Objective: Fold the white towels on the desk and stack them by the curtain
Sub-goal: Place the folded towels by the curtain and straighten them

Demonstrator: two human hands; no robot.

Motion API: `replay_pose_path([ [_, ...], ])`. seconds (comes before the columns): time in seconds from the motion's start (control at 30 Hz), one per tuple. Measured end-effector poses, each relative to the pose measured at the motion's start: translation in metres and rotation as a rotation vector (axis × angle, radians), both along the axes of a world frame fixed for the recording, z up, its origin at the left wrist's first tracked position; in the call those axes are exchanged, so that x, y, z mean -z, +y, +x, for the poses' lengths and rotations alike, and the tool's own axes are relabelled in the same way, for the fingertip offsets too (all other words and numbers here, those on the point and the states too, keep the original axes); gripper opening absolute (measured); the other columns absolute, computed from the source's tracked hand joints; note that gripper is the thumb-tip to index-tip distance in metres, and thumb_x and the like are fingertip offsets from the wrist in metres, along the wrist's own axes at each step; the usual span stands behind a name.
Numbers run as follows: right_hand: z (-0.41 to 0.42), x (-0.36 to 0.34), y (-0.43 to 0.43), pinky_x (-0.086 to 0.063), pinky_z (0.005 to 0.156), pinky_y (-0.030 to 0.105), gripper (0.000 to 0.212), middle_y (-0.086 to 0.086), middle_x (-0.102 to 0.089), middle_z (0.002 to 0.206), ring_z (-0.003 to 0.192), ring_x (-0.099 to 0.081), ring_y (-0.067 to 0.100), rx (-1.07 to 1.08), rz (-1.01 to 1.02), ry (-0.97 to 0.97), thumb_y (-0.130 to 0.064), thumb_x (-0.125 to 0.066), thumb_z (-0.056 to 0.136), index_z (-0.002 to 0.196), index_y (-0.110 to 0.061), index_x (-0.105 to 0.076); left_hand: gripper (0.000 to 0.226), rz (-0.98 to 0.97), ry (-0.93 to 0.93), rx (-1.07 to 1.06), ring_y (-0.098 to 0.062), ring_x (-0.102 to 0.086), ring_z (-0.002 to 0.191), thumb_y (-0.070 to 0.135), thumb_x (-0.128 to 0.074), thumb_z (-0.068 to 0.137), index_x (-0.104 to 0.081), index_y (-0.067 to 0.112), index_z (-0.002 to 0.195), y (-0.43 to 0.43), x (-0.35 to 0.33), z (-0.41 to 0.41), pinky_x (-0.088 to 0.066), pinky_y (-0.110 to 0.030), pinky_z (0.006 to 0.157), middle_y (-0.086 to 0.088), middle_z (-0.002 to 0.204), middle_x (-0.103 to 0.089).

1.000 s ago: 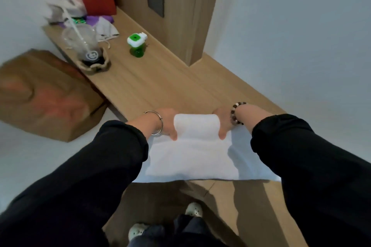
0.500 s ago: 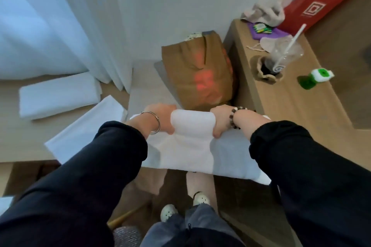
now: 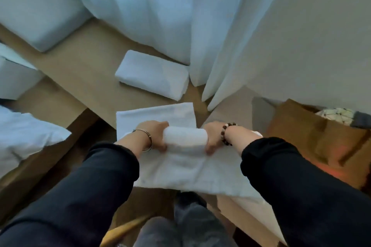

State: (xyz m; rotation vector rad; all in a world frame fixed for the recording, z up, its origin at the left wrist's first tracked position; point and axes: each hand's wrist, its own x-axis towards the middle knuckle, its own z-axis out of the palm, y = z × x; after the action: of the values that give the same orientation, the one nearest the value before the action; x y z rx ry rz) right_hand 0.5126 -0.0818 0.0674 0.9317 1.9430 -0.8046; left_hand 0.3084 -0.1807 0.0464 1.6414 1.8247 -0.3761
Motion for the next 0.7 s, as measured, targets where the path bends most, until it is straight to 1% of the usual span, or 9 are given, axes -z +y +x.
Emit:
replay_pose_path([
  [0.07, -0.033, 0.011, 0.018, -0.057, 0.075, 0.035, 0.051, 0.006, -0.068, 0.097, 0.086, -0.065, 0.024, -0.072, -0.027, -0.005, -0.039, -0.085, 0.060, 0.099, -0.011, -0.068, 0.058, -0.044, -0.033, -0.081, -0.024, -0.058, 0.095, 0.044, -0.077, 0.057, -0.050, 0.029, 0.105, 0.001, 0.014, -0.025, -0.040, -0.029, 0.067, 0.000, 0.102, -0.063],
  [0.13, -0.065, 0.022, 0.030, -0.057, 0.078, 0.036, 0.053, 0.007, -0.067, 0.101, 0.091, -0.065, 0.025, -0.148, -0.065, -0.013, -0.037, -0.085, 0.062, 0.103, -0.009, -0.068, 0.058, -0.104, -0.064, -0.151, -0.023, -0.058, 0.095, 0.043, -0.078, 0.056, -0.050, 0.029, 0.104, 0.000, 0.025, -0.050, -0.043, -0.029, 0.070, 0.001, 0.103, -0.063],
  [0.23, -0.110, 0.039, 0.044, -0.055, 0.085, 0.036, 0.055, 0.005, -0.066, 0.108, 0.097, -0.064, 0.024, -0.212, -0.123, -0.047, -0.037, -0.084, 0.065, 0.109, -0.009, -0.066, 0.058, -0.193, -0.098, -0.201, -0.022, -0.057, 0.101, 0.041, -0.079, 0.058, -0.051, 0.029, 0.107, 0.005, 0.042, -0.086, -0.045, -0.029, 0.073, 0.002, 0.108, -0.062],
  [0.33, -0.146, 0.067, 0.059, -0.054, 0.088, 0.038, 0.056, 0.004, -0.066, 0.111, 0.096, -0.064, 0.024, -0.207, -0.189, -0.078, -0.039, -0.085, 0.064, 0.109, -0.012, -0.067, 0.055, -0.278, -0.118, -0.186, -0.021, -0.057, 0.104, 0.041, -0.079, 0.061, -0.051, 0.027, 0.107, 0.020, 0.061, -0.121, -0.048, -0.030, 0.080, 0.003, 0.111, -0.062],
  [0.5, -0.188, 0.114, 0.090, -0.055, 0.088, 0.039, 0.060, 0.002, -0.066, 0.110, 0.096, -0.065, 0.024, -0.126, -0.265, -0.133, -0.038, -0.086, 0.059, 0.111, -0.013, -0.067, 0.049, -0.373, -0.191, -0.144, -0.018, -0.058, 0.104, 0.035, -0.081, 0.063, -0.056, 0.025, 0.104, 0.058, 0.099, -0.170, -0.050, -0.029, 0.082, 0.006, 0.106, -0.062],
  [0.57, -0.201, 0.125, 0.104, -0.055, 0.088, 0.039, 0.061, 0.001, -0.066, 0.111, 0.097, -0.065, 0.023, -0.089, -0.295, -0.159, -0.036, -0.086, 0.059, 0.113, -0.015, -0.067, 0.045, -0.404, -0.233, -0.124, -0.017, -0.059, 0.102, 0.032, -0.082, 0.064, -0.058, 0.025, 0.102, 0.076, 0.112, -0.185, -0.048, -0.027, 0.080, 0.008, 0.102, -0.062],
  [0.63, -0.212, 0.137, 0.118, -0.054, 0.090, 0.039, 0.061, 0.001, -0.067, 0.112, 0.100, -0.065, 0.023, -0.069, -0.330, -0.188, -0.035, -0.086, 0.060, 0.114, -0.014, -0.066, 0.041, -0.432, -0.258, -0.091, -0.019, -0.061, 0.099, 0.030, -0.082, 0.064, -0.062, 0.023, 0.099, 0.093, 0.125, -0.197, -0.049, -0.027, 0.076, 0.005, 0.102, -0.065],
  [0.7, -0.221, 0.146, 0.132, -0.054, 0.090, 0.039, 0.061, 0.001, -0.067, 0.111, 0.099, -0.065, 0.023, -0.036, -0.337, -0.201, -0.034, -0.086, 0.060, 0.114, -0.014, -0.066, 0.032, -0.444, -0.275, -0.070, -0.021, -0.063, 0.092, 0.029, -0.082, 0.063, -0.063, 0.025, 0.088, 0.109, 0.138, -0.209, -0.048, -0.026, 0.067, 0.005, 0.093, -0.066],
])
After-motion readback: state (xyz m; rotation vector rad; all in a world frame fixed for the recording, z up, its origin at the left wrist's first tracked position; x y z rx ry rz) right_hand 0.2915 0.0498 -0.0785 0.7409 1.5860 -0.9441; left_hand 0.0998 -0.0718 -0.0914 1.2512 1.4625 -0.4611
